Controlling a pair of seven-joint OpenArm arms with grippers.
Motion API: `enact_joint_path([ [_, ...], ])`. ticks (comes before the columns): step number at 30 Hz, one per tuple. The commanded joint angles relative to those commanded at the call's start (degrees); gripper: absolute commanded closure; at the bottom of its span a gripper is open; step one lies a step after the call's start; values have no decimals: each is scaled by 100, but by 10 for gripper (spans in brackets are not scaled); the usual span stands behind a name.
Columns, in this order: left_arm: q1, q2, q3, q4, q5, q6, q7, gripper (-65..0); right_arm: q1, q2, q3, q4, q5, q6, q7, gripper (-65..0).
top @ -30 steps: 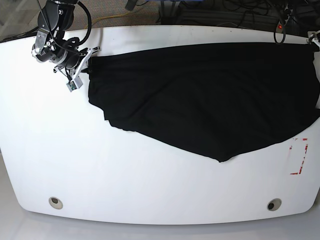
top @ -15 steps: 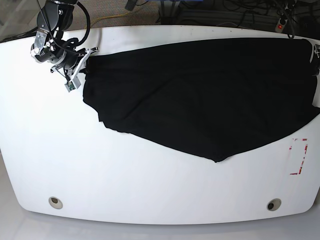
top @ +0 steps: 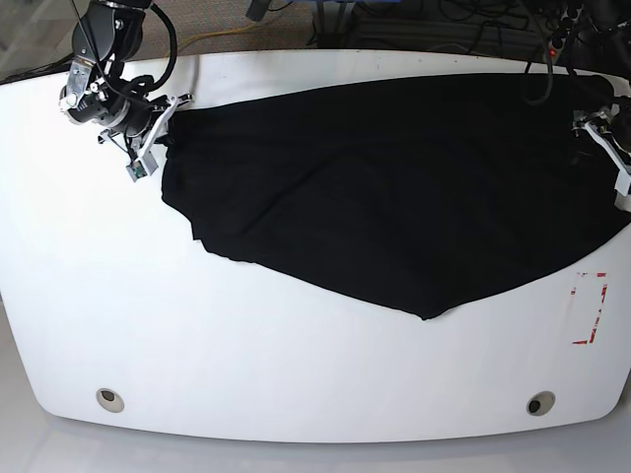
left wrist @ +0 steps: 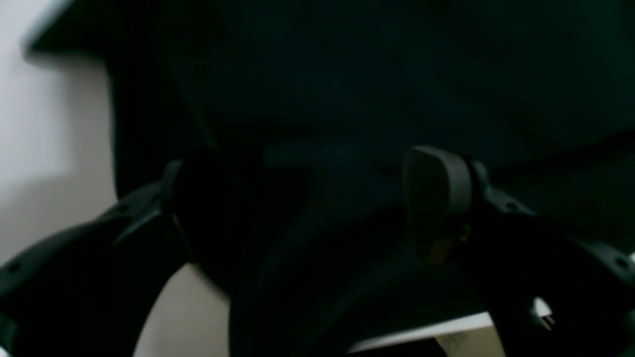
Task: Fold the T-shirt properly
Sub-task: 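Hold the shirt edge with both grippers and pull it taut, then slide the right gripper along the shirt edge toward the hem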
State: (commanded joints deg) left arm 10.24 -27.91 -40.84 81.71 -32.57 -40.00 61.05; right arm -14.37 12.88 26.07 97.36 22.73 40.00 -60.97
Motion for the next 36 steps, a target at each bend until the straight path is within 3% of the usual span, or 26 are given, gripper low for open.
enact_joint_path([
  [2, -26, -44, 0, -281, 105, 0, -9, -476, 18, 0, 9, -9, 0, 0, 0, 0],
  [5, -79, -325, 26, -923, 360, 0, -26, -346, 62, 0, 9, -18, -9, 0, 0, 0],
  [8, -334, -448, 9, -1204, 501, 0, -79, -289, 70, 0, 9, -18, 0, 0, 0, 0],
  [14, -316, -826, -70, -1213, 536, 0, -79, -318, 79, 0, 378, -9, 9, 0, -26, 0],
  [19, -299, -853, -343, -1196, 519, 0, -62, -415, 44, 9, 413, 158, 9, 0, -158, -5],
  [21, -299, -853, -492, -1116, 510, 0, -53, -431, 44, 0, 413, 360, 18, 0, -290, -98],
  [24, -79, -800, -642, -642, 510, 0, -53, -432, -9, -79, 431, 747, 352, 0, -492, -292],
  [28, -18, -527, -642, -264, 527, 0, -53, -432, -44, -105, 589, 1143, 1046, 0, -554, -417],
  [31, -18, -475, -642, -105, 554, 0, -53, -429, 141, -97, 563, 1169, 1248, 0, -554, -430],
  [36, -141, -246, -624, 44, 554, 0, -53, -432, 897, -62, 352, 651, 985, 0, -598, -430],
])
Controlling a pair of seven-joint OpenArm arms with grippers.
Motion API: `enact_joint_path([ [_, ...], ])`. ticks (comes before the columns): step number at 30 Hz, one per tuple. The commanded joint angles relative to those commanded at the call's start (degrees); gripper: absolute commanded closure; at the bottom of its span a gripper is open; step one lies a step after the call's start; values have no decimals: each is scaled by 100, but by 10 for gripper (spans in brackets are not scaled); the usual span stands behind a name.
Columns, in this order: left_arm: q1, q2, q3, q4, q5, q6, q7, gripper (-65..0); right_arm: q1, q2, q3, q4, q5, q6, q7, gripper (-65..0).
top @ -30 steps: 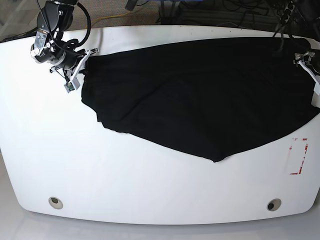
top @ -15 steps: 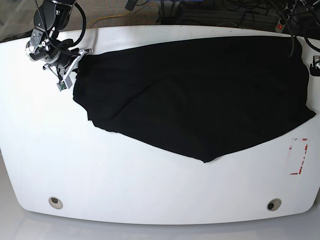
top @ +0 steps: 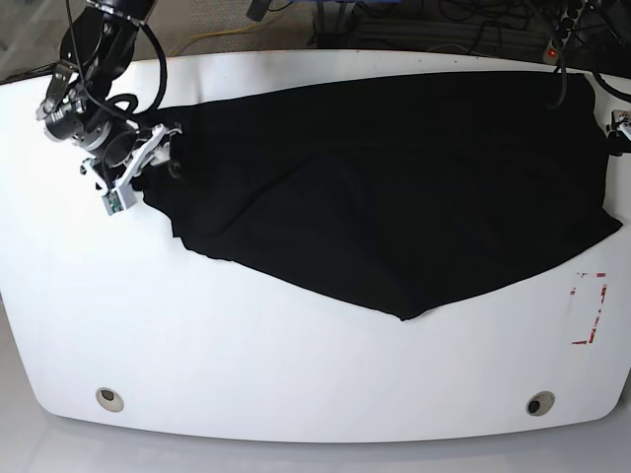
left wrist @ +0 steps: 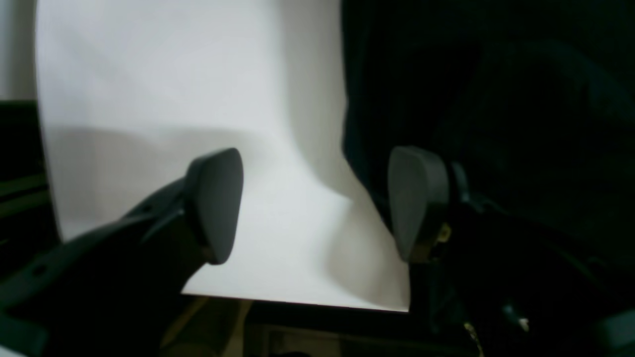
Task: Fold the T-shirt properly
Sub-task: 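Slide the right gripper along the shirt edge toward the hem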
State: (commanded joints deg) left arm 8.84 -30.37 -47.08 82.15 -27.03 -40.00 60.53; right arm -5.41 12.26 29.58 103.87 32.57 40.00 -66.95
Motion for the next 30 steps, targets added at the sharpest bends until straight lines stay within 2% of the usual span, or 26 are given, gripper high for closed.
enact_joint_path([
  [6, 0, 132, 475, 44, 0, 0, -9, -429, 677, 70, -229, -853, -607, 0, 0, -430],
  [10, 132, 466, 510, 281, 141, 0, -18, -428, 932, 62, -237, -1284, -712, 0, 97, -430],
  [14, 141, 791, 501, 527, 765, 0, -44, -428, 1266, 123, -545, -1837, -721, 0, 510, -431],
  [18, -44, 1099, 492, 571, 1143, 0, -202, -428, 1644, 255, -949, -2391, -721, 0, 721, -431],
  [22, -79, 1231, 510, 774, 1635, 0, -431, -428, 2171, 299, -1371, -3015, -721, 0, 1081, -431],
  [26, -79, 1371, 510, 897, 1749, 0, -440, -428, 2787, 325, -1837, -3824, -862, 0, 1424, -431],
  [30, -88, 1371, 510, 914, 1749, 0, -440, -428, 3297, 264, -2013, -4774, -1582, 0, 1925, -430],
])
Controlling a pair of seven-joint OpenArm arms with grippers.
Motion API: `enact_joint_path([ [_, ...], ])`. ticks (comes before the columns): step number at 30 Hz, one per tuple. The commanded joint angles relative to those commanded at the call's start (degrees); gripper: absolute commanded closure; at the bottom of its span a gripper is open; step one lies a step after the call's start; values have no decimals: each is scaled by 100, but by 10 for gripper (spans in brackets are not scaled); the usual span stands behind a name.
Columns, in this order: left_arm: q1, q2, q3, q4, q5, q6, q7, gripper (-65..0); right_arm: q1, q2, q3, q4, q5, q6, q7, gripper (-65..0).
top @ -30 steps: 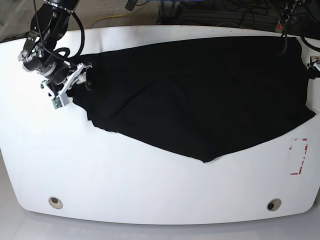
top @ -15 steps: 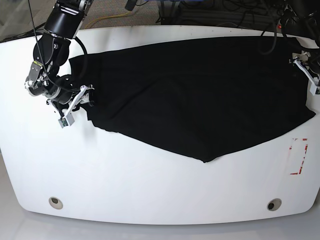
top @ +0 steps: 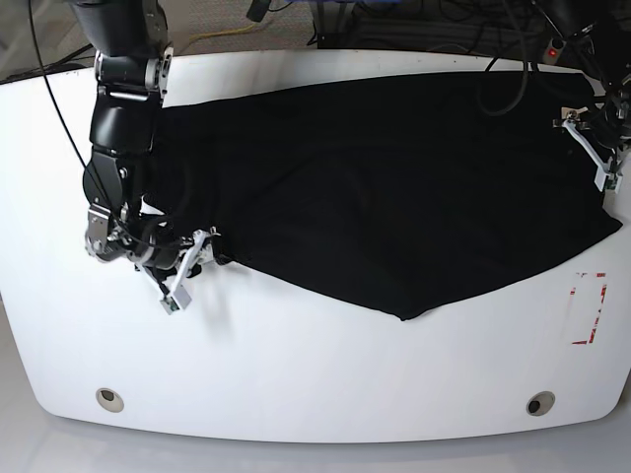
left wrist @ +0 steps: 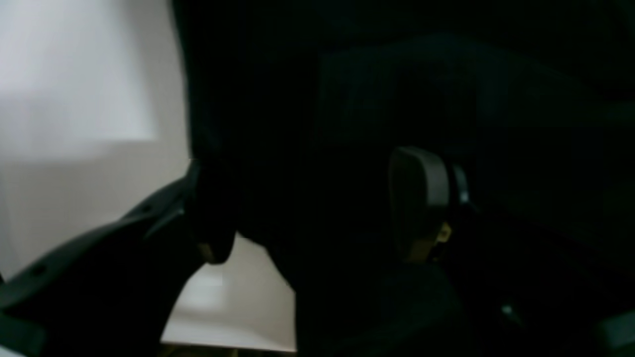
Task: Fold the T-shirt properly
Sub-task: 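Slide the right gripper along the shirt edge toward the hem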
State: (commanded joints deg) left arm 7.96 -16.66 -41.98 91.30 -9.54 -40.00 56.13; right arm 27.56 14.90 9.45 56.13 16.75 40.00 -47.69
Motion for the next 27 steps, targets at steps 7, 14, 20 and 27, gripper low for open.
enact_joint_path([
  [7, -53, -105, -18, -9, 0, 0, 0, -432, -202, -79, 0, 281, -246, 0, -308, -430],
  [14, -299, -123, -18, -35, -9, 0, 0, -433, -598, -53, 26, 765, -255, 0, -325, -430],
  [20, -791, -105, -26, -44, -9, 0, 0, -435, -853, -114, 18, 870, -202, 0, -404, -428],
  [27, -1292, -105, -9, -70, 18, 1138, -123, -436, -1011, -440, 9, 1240, -237, 0, -571, -263],
])
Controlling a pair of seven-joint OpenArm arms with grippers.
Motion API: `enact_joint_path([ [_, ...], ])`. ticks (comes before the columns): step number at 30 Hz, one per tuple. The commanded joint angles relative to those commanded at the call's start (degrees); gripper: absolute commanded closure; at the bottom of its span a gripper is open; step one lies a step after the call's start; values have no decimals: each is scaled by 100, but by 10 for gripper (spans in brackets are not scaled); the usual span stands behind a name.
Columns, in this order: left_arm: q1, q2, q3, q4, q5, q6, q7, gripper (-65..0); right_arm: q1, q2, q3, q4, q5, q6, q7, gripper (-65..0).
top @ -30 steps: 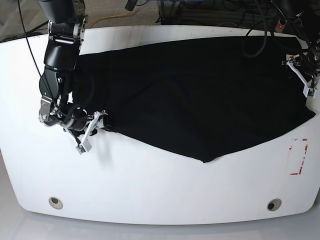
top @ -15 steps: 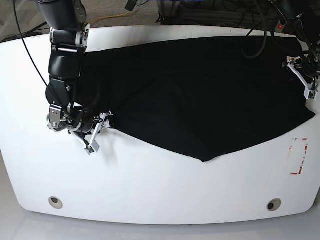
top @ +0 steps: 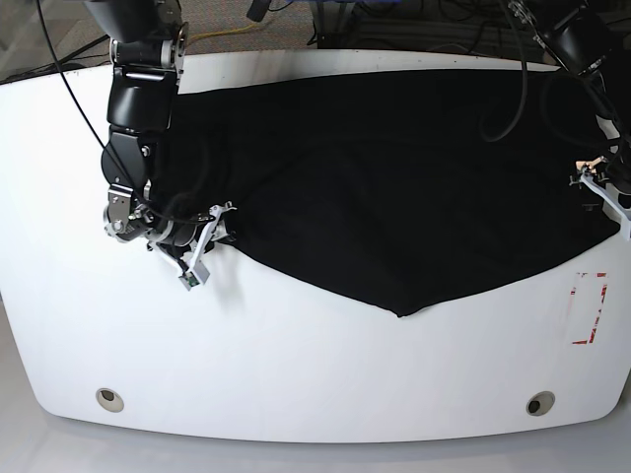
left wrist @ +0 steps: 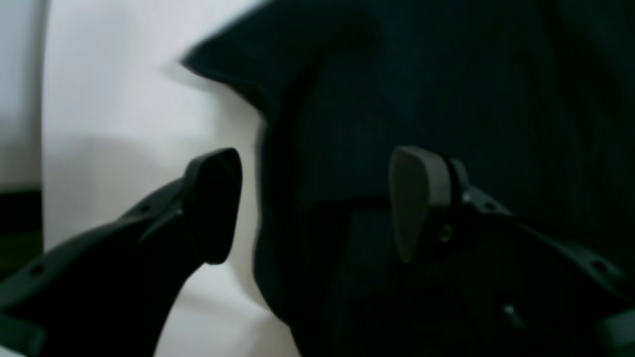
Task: Fold the T-shirt properly
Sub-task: 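Slide the right gripper along the shirt edge toward the hem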
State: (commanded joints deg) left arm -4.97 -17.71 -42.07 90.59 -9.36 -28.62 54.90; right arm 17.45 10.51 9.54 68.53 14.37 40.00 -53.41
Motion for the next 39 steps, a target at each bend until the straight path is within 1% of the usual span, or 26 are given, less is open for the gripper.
enact_joint_path([
  [1, -35, 0, 18, -79, 0, 211, -79, -436, 0, 0, -9, 0, 35, 0, 0, -233],
  [3, -79, -26, 35, -378, -9, 510, -202, -446, 9, -9, -9, 0, 35, 0, 0, -217],
  [5, -202, -70, 35, -668, -9, 589, -316, -497, 18, -9, -9, 0, 35, 0, 0, -228],
  [6, -325, -132, 9, -826, -9, 598, -387, -533, 26, -9, -9, 0, 35, 0, 0, -244],
  [7, -440, -202, 0, -1073, -9, 615, -527, -575, 26, -9, -9, 0, 35, 0, 0, -274],
  [8, -484, -237, 0, -1248, -9, 615, -615, -592, 26, -9, -9, 0, 35, 0, 0, -295],
  [11, -527, -440, 35, -1925, -9, 651, -1020, -599, 26, -9, -9, 0, 35, 0, 0, -338],
  [15, -844, -651, 44, -2664, -9, 818, -1345, -603, 18, 9, -9, 0, 35, 0, 9, -335],
  [19, -1099, -888, 44, -3464, -26, 774, -1547, -603, 9, 9, 9, 0, 35, 0, 9, -335],
  [21, -1248, -897, 53, -3789, -18, 765, -1679, -603, 0, 9, 9, 0, 35, 0, 9, -335],
  [22, -1301, -897, 62, -3895, -18, 712, -1741, -601, 0, 9, 9, 9, 35, 0, 9, -335],
  [24, -1398, -897, 290, -4079, -18, 527, -1829, -599, 0, 0, 9, 18, 35, 0, 0, -335],
  [26, -1407, -888, 484, -4141, -35, 448, -1837, -599, 18, 0, 18, 26, 35, 0, -9, -335],
  [29, -1407, -844, 686, -4114, -44, 431, -1837, -583, 70, 0, 18, 26, 35, 0, -9, -335],
  [31, -1407, -835, 703, -4149, -44, 431, -1837, -496, 229, 0, 18, 26, 35, 0, -35, -336],
  [33, -1407, -835, 703, -4149, -44, 422, -1837, -368, 352, 9, 18, 26, 35, 0, -114, -338],
  [34, -1407, -835, 703, -4149, -44, 422, -1837, -301, 413, 9, 18, 26, 35, 0, -141, -339],
  [36, -1398, -835, 703, -4123, -44, 422, -1837, -125, 536, 9, 18, 18, 35, 0, -141, -339],
  [38, -1398, -835, 703, -4114, -35, 422, -1837, 0, 677, 0, 0, -18, -9, 0, -141, -341],
  [39, -1389, -835, 703, -4105, -44, 413, -1811, 0, 721, -9, -9, -44, -18, 0, -132, -341],
])
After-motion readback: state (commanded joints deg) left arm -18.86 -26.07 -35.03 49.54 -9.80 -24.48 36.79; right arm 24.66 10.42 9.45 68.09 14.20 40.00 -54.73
